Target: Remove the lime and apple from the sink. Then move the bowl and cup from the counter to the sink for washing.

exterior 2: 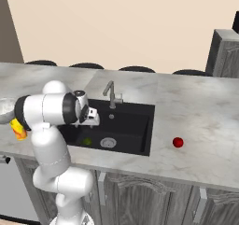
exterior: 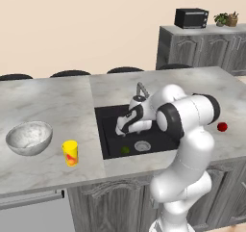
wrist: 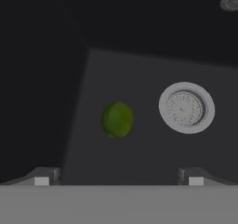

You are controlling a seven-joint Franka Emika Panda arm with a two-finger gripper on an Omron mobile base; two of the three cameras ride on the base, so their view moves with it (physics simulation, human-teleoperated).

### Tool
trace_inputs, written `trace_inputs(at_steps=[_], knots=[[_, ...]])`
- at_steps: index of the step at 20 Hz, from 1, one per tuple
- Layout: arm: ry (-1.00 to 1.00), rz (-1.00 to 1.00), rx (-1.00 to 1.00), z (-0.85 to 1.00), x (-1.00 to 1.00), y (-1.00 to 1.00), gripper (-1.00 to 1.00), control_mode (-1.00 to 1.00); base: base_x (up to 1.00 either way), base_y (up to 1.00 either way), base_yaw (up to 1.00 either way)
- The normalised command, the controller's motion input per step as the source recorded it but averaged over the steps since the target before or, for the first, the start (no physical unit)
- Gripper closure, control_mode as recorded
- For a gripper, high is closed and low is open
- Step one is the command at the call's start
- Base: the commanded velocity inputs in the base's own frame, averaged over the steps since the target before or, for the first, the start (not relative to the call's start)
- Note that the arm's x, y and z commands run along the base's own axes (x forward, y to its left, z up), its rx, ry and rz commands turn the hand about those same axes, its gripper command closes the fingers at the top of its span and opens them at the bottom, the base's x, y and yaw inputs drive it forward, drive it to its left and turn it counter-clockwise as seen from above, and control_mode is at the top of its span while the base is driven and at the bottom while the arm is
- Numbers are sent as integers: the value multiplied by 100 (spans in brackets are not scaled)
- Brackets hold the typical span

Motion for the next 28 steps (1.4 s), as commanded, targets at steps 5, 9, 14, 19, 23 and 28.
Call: trace_inputs(at_steps=[5,9,14,19,23,28], knots=[[0,0,0,-20,7,0,-100,-100,0,0,0],[0,0,0,-19,12,0,-100,-100,0,0,0],[0,0,0,-19,13,1,-100,-100,0,0,0],[0,0,0,-19,13,6,-100,-100,0,0,0],[0,0,0,-18,16,9,-100,-100,0,0,0],[0,0,0,-18,12,5,-100,-100,0,0,0]])
